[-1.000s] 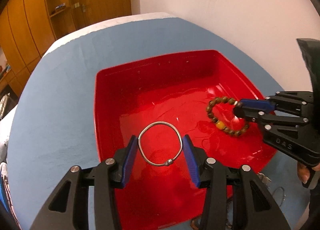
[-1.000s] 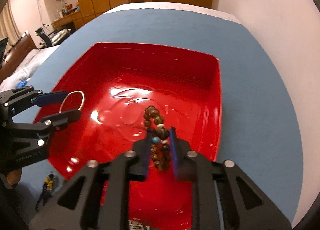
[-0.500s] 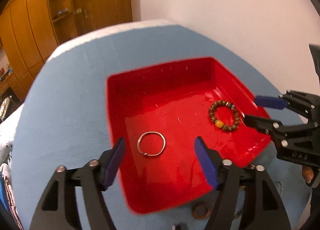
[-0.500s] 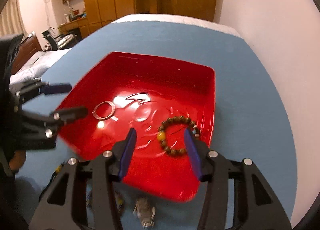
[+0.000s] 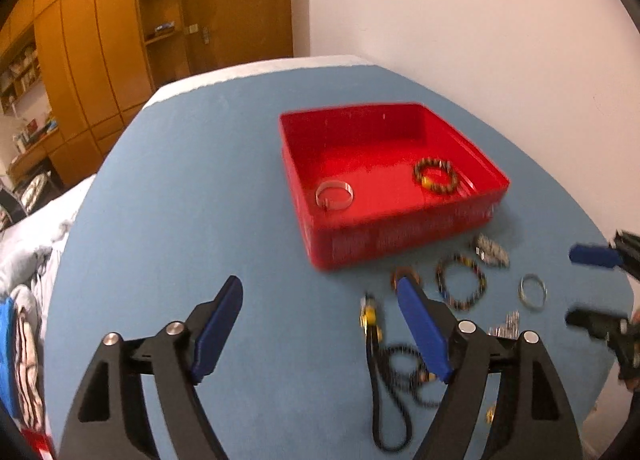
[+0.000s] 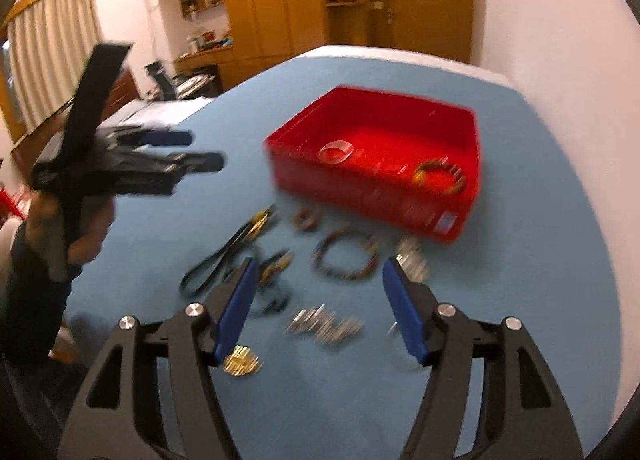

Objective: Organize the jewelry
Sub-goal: 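Withdraw both grippers from the box and move the right gripper to the gold pendant, then grasp the gold pendant with the right gripper while the left gripper grasps the black cord necklace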

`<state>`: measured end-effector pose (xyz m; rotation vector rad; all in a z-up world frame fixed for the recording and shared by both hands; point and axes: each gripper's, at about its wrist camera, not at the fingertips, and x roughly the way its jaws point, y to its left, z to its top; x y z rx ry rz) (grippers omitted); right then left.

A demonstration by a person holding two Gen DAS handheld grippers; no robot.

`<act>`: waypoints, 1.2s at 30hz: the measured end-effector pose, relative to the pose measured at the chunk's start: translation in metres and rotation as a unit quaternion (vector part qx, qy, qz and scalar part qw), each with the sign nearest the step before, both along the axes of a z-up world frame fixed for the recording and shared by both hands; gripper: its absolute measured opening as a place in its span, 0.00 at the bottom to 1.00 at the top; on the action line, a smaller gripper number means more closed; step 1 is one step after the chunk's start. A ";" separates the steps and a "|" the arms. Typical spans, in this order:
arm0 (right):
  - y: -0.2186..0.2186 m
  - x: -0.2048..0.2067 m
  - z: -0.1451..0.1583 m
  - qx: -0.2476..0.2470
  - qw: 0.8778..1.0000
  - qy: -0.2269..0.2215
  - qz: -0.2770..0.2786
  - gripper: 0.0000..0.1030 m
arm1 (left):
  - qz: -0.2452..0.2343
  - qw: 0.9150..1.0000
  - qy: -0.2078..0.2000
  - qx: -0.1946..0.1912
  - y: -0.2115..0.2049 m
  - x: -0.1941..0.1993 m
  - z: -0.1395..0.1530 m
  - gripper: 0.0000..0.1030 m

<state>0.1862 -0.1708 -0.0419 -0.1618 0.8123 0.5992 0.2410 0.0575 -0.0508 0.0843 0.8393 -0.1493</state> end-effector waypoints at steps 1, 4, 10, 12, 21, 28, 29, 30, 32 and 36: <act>0.002 -0.010 -0.004 0.001 1.000 0.004 0.003 0.62 | 0.003 1.000 0.003 -0.004 0.000 -0.006 -0.004 0.78; 0.008 -0.035 -0.018 0.012 1.000 0.023 0.015 0.62 | 0.012 1.000 0.005 -0.011 0.001 -0.023 -0.016 0.78; 0.020 -0.058 -0.045 0.006 0.999 0.048 0.025 0.54 | 0.025 0.999 0.002 -0.022 -0.003 -0.043 -0.028 0.79; 0.025 -0.059 -0.054 0.004 0.998 0.058 0.030 0.49 | 0.030 0.999 0.006 -0.025 -0.001 -0.044 -0.033 0.79; 0.036 -0.048 -0.082 -0.017 0.997 0.072 0.031 0.44 | 0.039 0.999 0.000 -0.012 0.003 -0.046 -0.030 0.79; 0.041 -0.049 -0.084 -0.040 0.997 0.054 0.043 0.30 | 0.031 0.999 0.015 -0.018 0.001 -0.032 -0.037 0.79; 0.039 -0.048 -0.084 -0.038 0.997 0.056 0.042 0.28 | 0.031 0.999 0.017 -0.019 0.000 -0.030 -0.038 0.79; 0.038 -0.046 -0.085 -0.033 0.997 0.059 0.044 0.28 | 0.032 0.999 0.022 -0.023 0.000 -0.026 -0.040 0.79; 0.038 -0.043 -0.086 -0.028 0.997 0.063 0.047 0.28 | 0.031 0.999 0.026 -0.029 -0.001 -0.022 -0.042 0.79; 0.037 -0.043 -0.084 -0.024 0.996 0.061 0.055 0.27 | 0.028 0.999 0.029 -0.029 -0.007 -0.017 -0.045 0.79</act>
